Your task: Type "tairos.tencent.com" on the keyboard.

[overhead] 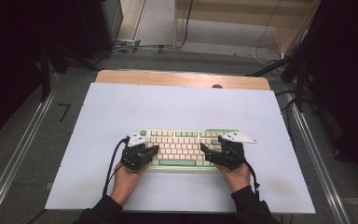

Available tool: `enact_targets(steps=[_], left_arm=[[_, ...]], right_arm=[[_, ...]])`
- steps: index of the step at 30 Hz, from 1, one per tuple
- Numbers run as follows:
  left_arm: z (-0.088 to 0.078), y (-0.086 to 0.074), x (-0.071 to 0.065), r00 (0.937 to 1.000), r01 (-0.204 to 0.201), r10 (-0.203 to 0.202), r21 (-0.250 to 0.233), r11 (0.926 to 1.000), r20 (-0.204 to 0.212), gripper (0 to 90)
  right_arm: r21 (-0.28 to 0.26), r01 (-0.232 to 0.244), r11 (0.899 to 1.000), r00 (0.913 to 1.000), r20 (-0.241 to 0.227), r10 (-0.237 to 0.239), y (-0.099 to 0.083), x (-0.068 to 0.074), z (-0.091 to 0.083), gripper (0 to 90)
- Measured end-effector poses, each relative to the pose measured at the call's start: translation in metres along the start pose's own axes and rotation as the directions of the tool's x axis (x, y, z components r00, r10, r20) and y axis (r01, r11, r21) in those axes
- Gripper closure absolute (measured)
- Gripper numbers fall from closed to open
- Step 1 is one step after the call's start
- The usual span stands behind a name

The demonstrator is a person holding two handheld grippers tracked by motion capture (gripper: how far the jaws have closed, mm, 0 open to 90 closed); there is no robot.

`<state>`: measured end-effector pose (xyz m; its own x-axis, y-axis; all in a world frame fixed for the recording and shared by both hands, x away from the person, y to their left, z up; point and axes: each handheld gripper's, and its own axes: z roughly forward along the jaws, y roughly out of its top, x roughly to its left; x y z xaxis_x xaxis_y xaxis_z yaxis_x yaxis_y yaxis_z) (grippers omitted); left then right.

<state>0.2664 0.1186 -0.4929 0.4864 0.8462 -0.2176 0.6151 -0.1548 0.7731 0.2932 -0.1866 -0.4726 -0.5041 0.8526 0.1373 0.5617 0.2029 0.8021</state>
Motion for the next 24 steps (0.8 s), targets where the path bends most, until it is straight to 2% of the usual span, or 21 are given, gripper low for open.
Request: enact_targets(steps=[24], left_arm=[[0.0006,0.0002,-0.0011,1.0,-0.002,0.002,0.002,1.0,0.002,90.0]], right_arm=[[0.008,0.005,1.0,1.0,0.003,-0.005,-0.0007,0.0011,0.0006,20.1]])
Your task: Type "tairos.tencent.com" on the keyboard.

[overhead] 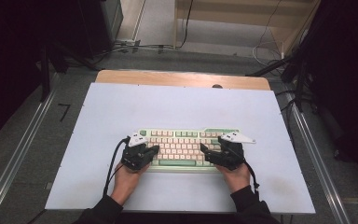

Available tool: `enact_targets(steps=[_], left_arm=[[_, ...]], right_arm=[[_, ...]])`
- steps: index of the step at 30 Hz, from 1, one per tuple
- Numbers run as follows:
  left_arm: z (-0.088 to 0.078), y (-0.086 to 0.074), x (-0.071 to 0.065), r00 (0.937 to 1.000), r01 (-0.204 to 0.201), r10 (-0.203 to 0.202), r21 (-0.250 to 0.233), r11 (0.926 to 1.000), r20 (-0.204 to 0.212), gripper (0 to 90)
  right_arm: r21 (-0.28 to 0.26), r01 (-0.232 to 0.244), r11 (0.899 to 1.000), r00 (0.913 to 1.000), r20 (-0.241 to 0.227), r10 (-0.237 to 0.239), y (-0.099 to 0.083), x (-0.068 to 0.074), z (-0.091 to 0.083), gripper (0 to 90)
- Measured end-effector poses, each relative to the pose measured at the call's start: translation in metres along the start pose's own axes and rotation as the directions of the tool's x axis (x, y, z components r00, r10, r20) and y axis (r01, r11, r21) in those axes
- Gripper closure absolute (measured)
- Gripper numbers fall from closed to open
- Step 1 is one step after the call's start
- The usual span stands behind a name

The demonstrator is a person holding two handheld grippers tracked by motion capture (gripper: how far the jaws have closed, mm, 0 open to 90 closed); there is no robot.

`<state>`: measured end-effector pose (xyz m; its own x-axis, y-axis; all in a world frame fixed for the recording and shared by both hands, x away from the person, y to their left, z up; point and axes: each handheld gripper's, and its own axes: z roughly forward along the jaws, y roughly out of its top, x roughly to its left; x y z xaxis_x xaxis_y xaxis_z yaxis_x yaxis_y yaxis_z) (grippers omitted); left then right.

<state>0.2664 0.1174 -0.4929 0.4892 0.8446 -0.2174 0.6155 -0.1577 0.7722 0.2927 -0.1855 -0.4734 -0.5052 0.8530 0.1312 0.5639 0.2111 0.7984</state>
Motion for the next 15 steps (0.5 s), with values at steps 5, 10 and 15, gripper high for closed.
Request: enact_targets(steps=[5,10,15], left_arm=[[0.0019,0.0,0.0003,1.0,-0.003,0.003,0.022,0.9998,-0.002,90.0],[0.0012,0.0,0.0003,1.0,0.001,-0.001,0.015,0.9999,0.007,90.0],[-0.0034,0.0005,-0.0022,0.9997,-0.004,0.005,-0.033,0.9994,0.024,90.0]], right_arm=[[0.001,0.003,1.0,1.0,0.003,-0.003,-0.0003,0.0,0.0005,20.2],[0.005,0.002,1.0,1.0,0.004,-0.002,-0.0008,0.0007,0.0013,20.2],[0.003,0.003,1.0,1.0,0.004,-0.003,-0.0006,0.0004,0.001,20.3]])
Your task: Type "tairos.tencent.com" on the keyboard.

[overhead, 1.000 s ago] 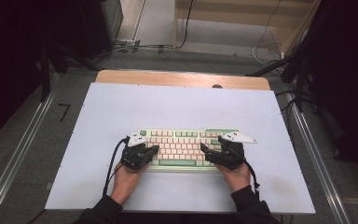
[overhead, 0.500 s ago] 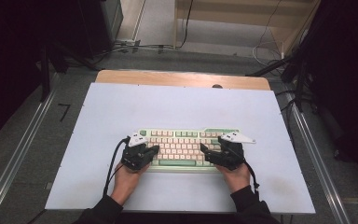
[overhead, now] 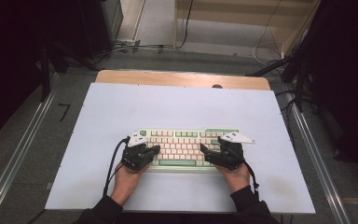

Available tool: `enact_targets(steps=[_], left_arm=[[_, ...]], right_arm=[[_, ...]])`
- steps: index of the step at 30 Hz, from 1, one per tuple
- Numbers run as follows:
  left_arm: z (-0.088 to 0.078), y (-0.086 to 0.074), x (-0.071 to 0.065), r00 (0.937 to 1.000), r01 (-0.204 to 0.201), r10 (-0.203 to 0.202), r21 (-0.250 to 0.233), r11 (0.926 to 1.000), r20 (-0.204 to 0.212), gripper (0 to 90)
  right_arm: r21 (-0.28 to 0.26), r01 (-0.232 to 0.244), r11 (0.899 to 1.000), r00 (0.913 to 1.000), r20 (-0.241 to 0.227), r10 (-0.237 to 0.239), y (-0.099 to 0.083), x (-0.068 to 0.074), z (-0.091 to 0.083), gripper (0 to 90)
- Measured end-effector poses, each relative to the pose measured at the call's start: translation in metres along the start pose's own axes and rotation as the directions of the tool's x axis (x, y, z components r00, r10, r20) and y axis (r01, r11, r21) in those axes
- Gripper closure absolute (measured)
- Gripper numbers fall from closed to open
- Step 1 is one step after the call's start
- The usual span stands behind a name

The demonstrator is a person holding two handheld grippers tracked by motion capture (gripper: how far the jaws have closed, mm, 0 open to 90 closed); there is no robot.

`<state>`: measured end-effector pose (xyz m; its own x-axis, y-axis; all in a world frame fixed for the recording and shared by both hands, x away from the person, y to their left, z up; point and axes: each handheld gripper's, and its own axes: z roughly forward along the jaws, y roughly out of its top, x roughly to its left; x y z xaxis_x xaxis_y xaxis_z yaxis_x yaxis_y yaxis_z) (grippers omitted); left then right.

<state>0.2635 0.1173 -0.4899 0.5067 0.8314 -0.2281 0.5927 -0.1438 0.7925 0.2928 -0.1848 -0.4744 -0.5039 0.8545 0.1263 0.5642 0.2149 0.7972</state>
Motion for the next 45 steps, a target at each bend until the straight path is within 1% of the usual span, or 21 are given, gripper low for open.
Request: enact_targets(steps=[2,4,6,8,11,13,15,17,20,22,24,25,27,30,33,36,38,43,45], left_arm=[[-0.003,0.001,-0.001,1.0,-0.002,0.002,-0.026,0.9996,0.003,89.4],[-0.004,0.001,-0.002,0.9999,-0.01,0.01,-0.049,0.9987,-0.001,81.4],[-0.005,0.001,-0.002,0.9998,-0.021,0.021,-0.06,0.9979,0.001,71.3],[-0.006,0.001,-0.003,0.9997,-0.025,0.024,-0.077,0.9967,-0.009,63.9],[-0.009,0.001,-0.003,0.9996,-0.023,0.021,-0.098,0.9949,-0.018,56.8],[-0.009,0.002,-0.002,0.9999,-0.012,0.012,-0.105,0.9943,-0.008,56.5],[-0.01,0.002,-0.002,0.9999,-0.015,0.014,-0.107,0.9941,-0.01,56.4],[-0.008,0.002,-0.002,0.9998,-0.013,0.012,-0.103,0.9946,-0.014,52.5],[-0.008,0.002,-0.004,0.9997,-0.017,0.016,-0.102,0.9947,-0.018,52.0],[-0.007,0.002,-0.004,0.9997,-0.019,0.017,-0.104,0.9944,-0.019,52.0],[-0.007,0.003,-0.004,0.9996,-0.019,0.017,-0.105,0.9943,-0.021,52.0],[-0.007,0.003,-0.004,0.9996,-0.017,0.014,-0.104,0.9945,-0.022,52.1],[-0.006,0.003,-0.003,0.9996,-0.015,0.013,-0.104,0.9945,-0.023,52.1],[-0.006,0.003,-0.003,0.9996,-0.015,0.013,-0.104,0.9945,-0.024,52.1],[-0.006,0.003,-0.003,0.9996,-0.014,0.012,-0.102,0.9946,-0.025,52.1],[-0.006,0.002,-0.003,0.9996,-0.015,0.012,-0.103,0.9946,-0.026,52.1],[-0.006,0.002,-0.003,0.9996,-0.013,0.011,-0.104,0.9944,-0.024,52.1],[-0.006,0.002,-0.002,0.9996,-0.013,0.011,-0.103,0.9946,-0.027,52.0],[-0.006,0.002,-0.002,0.9995,-0.013,0.01,-0.101,0.9948,-0.029,52.1]], right_arm=[[-0.001,0.001,1.0,1.0,0.0,-0.001,0.0,0.0,0.0,20.5],[-0.001,0.001,1.0,1.0,0.001,-0.001,0.0,0.0,0.0,20.5],[-0.001,0.0,1.0,1.0,0.001,0.0,0.0,0.0,0.0,20.6],[-0.002,0.0,1.0,1.0,0.0,0.0,0.0,0.0,-0.001,20.7],[-0.002,0.002,1.0,1.0,0.0,-0.002,0.0,0.0,-0.001,20.8],[-0.001,0.002,1.0,1.0,-0.001,-0.002,0.0,0.0,-0.001,21.0],[0.001,0.001,1.0,1.0,-0.001,-0.001,0.0,0.001,-0.001,21.3],[0.0,0.001,1.0,1.0,-0.001,-0.001,-0.001,0.001,-0.001,21.6],[0.0,0.002,1.0,1.0,-0.001,-0.002,-0.001,0.001,-0.001,22.8],[-0.001,0.002,1.0,1.0,0.0,-0.002,-0.002,0.001,-0.001,25.3],[-0.003,0.0,1.0,1.0,0.0,0.0,-0.003,0.002,-0.002,29.2],[-0.003,0.002,1.0,1.0,-0.002,-0.002,-0.003,0.002,-0.002,33.1],[-0.004,0.004,1.0,1.0,-0.007,-0.004,-0.004,0.003,-0.002,43.8],[-0.003,0.014,1.0,0.9996,-0.026,-0.014,-0.005,0.004,-0.002,62.7],[0.015,0.022,1.0,0.9977,-0.064,-0.021,-0.007,0.006,0.0,75.3],[0.035,0.027,0.999,0.9961,-0.085,-0.024,-0.008,0.007,0.001,87.3],[0.045,0.028,0.999,0.995,-0.097,-0.024,-0.008,0.008,0.001,87.7],[0.067,0.053,0.996,0.9917,-0.12,-0.045,-0.01,0.012,0.003,87.8],[0.075,0.056,0.996,0.9904,-0.13,-0.046,-0.011,0.014,0.004,87.7]])
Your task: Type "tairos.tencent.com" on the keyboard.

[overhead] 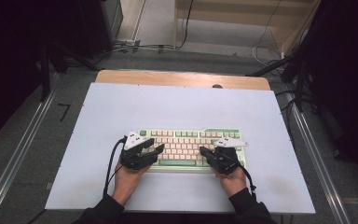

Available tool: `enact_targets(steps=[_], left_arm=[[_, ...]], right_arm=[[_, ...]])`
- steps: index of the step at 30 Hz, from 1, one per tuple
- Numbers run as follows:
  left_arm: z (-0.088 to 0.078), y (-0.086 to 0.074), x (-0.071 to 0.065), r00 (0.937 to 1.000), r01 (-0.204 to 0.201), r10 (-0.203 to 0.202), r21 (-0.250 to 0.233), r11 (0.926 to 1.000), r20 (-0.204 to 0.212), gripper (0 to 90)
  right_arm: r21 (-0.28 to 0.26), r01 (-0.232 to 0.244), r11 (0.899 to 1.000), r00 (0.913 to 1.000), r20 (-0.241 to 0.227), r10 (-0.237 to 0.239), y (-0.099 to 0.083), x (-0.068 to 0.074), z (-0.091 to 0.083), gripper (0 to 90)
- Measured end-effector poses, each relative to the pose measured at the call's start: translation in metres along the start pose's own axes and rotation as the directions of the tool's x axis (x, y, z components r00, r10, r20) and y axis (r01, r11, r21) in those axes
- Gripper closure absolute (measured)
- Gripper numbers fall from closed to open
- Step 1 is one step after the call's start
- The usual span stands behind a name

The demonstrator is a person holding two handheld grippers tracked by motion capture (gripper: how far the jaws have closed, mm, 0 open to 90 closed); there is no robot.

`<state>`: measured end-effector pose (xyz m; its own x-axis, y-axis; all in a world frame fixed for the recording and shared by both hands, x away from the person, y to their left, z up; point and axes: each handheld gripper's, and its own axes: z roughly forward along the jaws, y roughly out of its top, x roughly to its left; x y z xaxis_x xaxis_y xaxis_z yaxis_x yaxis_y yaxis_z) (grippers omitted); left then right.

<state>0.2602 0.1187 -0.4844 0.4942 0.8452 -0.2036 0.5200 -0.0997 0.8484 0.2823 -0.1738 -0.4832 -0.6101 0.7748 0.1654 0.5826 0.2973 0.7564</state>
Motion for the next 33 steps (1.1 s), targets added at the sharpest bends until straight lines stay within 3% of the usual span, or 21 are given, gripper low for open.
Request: enact_targets(steps=[33], left_arm=[[0.0009,-0.0005,0.0013,1.0,0.003,-0.003,0.01,0.9999,0.001,52.1]], right_arm=[[0.044,0.022,0.999,0.9997,-0.008,-0.022,-0.0096,0.0044,0.0047,87.7]])
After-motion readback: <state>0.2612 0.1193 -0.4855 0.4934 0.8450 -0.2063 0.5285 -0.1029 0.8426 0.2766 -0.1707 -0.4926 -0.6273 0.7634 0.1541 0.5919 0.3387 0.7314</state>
